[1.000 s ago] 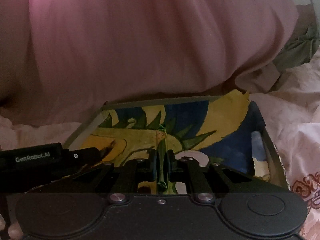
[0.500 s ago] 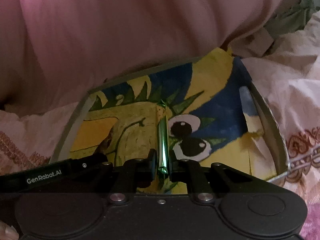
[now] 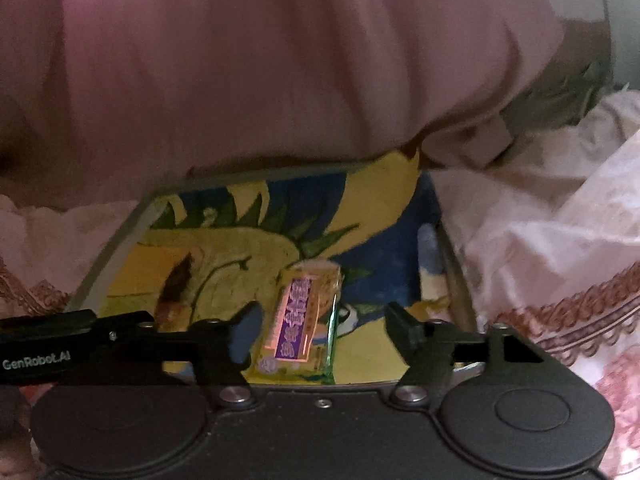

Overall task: Organize snacks
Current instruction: 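Lower the biscuit bar into the tray and open the right gripper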

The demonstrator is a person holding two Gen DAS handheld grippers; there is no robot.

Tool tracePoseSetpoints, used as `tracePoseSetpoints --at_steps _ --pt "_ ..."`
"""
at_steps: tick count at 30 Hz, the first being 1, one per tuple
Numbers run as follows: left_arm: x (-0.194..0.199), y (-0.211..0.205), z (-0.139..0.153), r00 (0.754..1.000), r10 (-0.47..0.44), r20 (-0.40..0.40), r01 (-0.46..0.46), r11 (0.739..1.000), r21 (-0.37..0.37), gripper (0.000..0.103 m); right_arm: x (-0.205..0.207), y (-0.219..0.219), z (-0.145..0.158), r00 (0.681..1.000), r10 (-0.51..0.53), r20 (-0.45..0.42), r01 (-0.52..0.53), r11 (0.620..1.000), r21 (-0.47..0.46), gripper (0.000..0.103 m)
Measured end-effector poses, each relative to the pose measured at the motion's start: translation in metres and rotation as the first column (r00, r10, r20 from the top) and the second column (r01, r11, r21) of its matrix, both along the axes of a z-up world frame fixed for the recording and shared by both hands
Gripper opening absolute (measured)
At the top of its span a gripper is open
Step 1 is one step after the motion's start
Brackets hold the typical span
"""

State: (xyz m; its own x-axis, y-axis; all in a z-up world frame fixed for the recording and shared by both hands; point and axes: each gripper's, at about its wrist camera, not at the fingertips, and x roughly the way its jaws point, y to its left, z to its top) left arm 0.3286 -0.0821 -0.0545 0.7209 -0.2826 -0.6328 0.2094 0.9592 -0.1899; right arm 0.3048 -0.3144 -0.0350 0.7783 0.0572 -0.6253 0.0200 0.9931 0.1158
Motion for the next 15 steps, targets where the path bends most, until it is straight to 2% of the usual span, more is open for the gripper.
tracePoseSetpoints --at_steps 2,4,7,10,15 --pt "-0.009 0.002 0.008 1.0 0.003 0.028 -0.003 1.0 0.006 0.089 -0.009 0.001 0.008 0.999 -0.001 0.033 0.002 1.0 -0.023 0.084" --pt "-0.019 0.006 0.017 0.999 0.02 0.051 -0.021 1.0 0.006 0.098 -0.022 0.0 0.018 0.998 -0.004 0.064 0.006 0.999 -0.034 0.092" --pt "-0.037 0.014 0.031 0.992 0.063 0.107 -0.063 0.998 -0.002 0.103 -0.043 0.002 0.033 0.993 0.002 0.12 0.004 0.999 -0.051 0.1" --pt "-0.058 0.019 0.046 0.984 0.082 0.161 -0.084 0.996 0.01 0.103 -0.067 0.006 0.049 0.984 0.016 0.175 -0.003 0.997 -0.077 0.102" --pt "-0.102 0.024 0.068 0.96 0.101 0.26 -0.127 0.988 0.086 0.103 -0.115 0.013 0.065 0.969 0.015 0.246 0.009 0.995 -0.097 0.102"
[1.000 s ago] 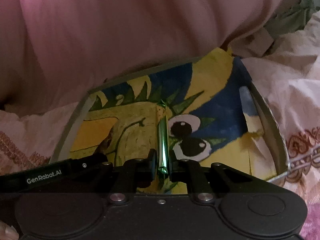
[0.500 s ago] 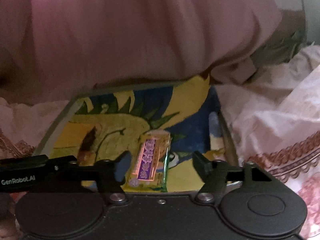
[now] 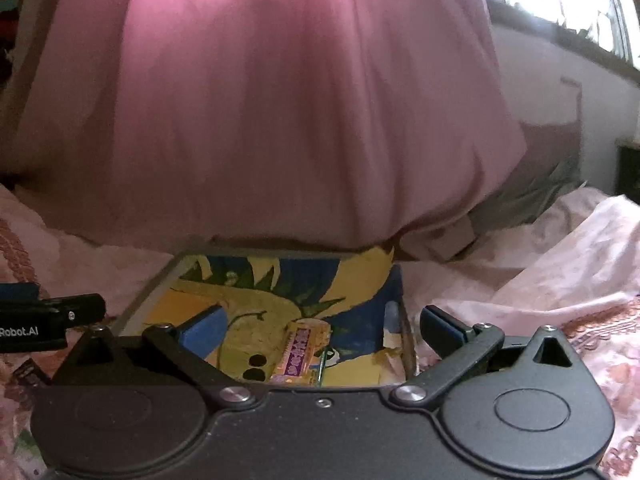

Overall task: Organize snacks
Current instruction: 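Lower the biscuit bar into the tray and open the right gripper, then withdraw the right gripper from the tray back to the snack pile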

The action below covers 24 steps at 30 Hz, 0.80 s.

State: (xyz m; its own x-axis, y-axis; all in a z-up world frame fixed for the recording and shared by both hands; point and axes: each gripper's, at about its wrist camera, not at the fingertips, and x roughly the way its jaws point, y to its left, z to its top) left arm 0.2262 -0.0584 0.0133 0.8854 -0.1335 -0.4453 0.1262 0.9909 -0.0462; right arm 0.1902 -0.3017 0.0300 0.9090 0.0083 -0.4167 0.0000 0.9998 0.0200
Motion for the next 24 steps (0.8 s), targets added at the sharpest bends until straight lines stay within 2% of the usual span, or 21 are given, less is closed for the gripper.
tracePoseSetpoints --at_steps 4,8,13,19,24 --pt "-0.034 0.003 0.008 0.998 0.049 0.028 -0.051 0.996 0.072 0.103 -0.032 0.007 0.004 1.0 -0.001 0.004 0.001 1.0 0.008 0.102" --pt "-0.067 0.006 0.012 0.996 0.083 0.02 -0.085 0.991 0.101 0.103 -0.058 0.013 0.005 1.0 0.004 0.004 -0.004 1.0 -0.008 0.102" --pt "-0.11 0.013 0.01 0.994 0.106 0.019 -0.107 0.987 0.116 0.103 -0.09 0.017 0.003 1.0 -0.008 -0.017 0.008 1.0 -0.001 0.102" --pt "-0.15 0.023 0.003 0.988 0.145 -0.047 -0.141 0.986 0.086 0.103 -0.123 0.023 -0.003 0.997 0.014 -0.071 -0.013 1.0 0.009 0.102" --pt "-0.182 0.027 -0.006 0.975 0.209 -0.079 -0.202 0.975 0.095 0.103 -0.141 0.028 -0.007 0.992 0.07 -0.105 -0.062 0.995 0.074 0.102"
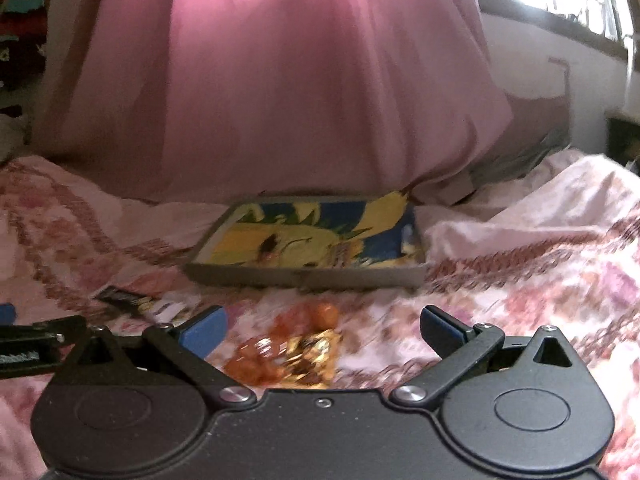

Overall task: Organize snacks
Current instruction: 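Withdraw the right gripper from the tray back to the snack pile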

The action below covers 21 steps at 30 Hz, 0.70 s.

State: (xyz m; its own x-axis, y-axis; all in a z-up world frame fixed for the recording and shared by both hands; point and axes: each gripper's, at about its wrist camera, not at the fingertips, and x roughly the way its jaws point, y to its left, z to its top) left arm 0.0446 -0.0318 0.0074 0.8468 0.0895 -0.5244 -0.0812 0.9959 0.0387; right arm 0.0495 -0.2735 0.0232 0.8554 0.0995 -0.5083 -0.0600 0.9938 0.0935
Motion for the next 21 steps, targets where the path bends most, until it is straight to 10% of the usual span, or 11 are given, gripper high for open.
tracePoseSetpoints --at_steps 21 --pt "-0.029 0.022 -0.004 0.979 0.193 -0.067 -0.195 0.981 -0.024 0.103 -0.02 0.039 -0.011 0.98 0.18 -0.085 -0.185 0.981 -0.052 0.102"
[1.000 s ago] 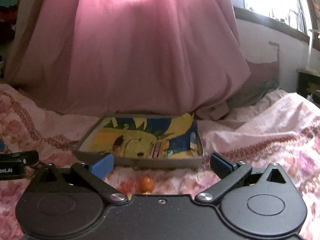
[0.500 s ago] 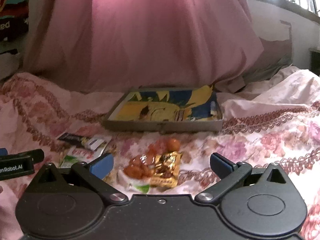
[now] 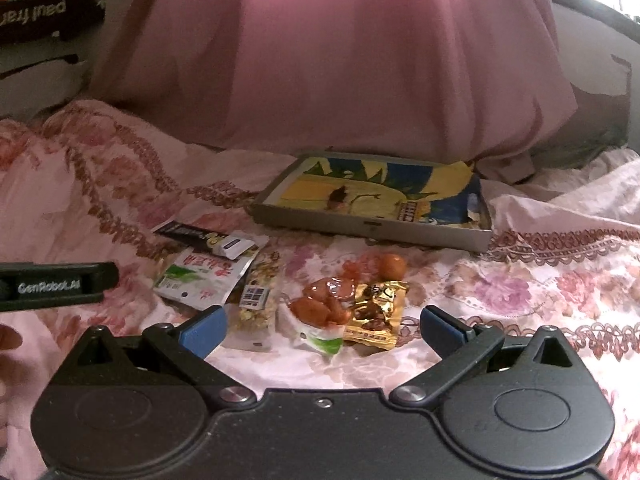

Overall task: Organize snacks
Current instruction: 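Withdraw the right gripper from the tray back to the snack pile, then close the right gripper on the nut bar with white label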

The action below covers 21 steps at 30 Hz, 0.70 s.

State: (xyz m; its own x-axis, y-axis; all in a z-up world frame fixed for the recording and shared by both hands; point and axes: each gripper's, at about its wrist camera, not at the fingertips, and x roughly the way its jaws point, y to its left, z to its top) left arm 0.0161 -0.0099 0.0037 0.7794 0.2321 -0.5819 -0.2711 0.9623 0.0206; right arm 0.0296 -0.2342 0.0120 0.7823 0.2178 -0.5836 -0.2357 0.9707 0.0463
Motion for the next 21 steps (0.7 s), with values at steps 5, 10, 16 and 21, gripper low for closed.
tracePoseSetpoints --at_steps 5,10,16,21 --pt "0.007 0.0 -0.001 1.0 0.008 -0.026 -0.008 1.0 0.004 0.103 0.002 0.004 -0.004 1.0 0.019 -0.021 -0.019 1.0 -0.011 0.102" --pt "0.014 0.0 -0.003 0.999 0.003 -0.052 -0.003 1.0 0.005 0.103 0.009 0.006 -0.007 0.998 0.03 -0.058 -0.03 1.0 -0.005 0.102" --pt "0.034 0.0 -0.004 0.991 -0.006 -0.133 0.007 1.0 0.008 0.103 0.025 0.009 -0.015 0.992 0.045 -0.115 -0.046 0.999 -0.004 0.102" --pt "0.053 -0.001 -0.01 0.978 -0.023 -0.208 0.025 1.0 0.007 0.103 0.038 0.014 -0.022 0.988 0.056 -0.143 -0.061 0.998 -0.027 0.102"
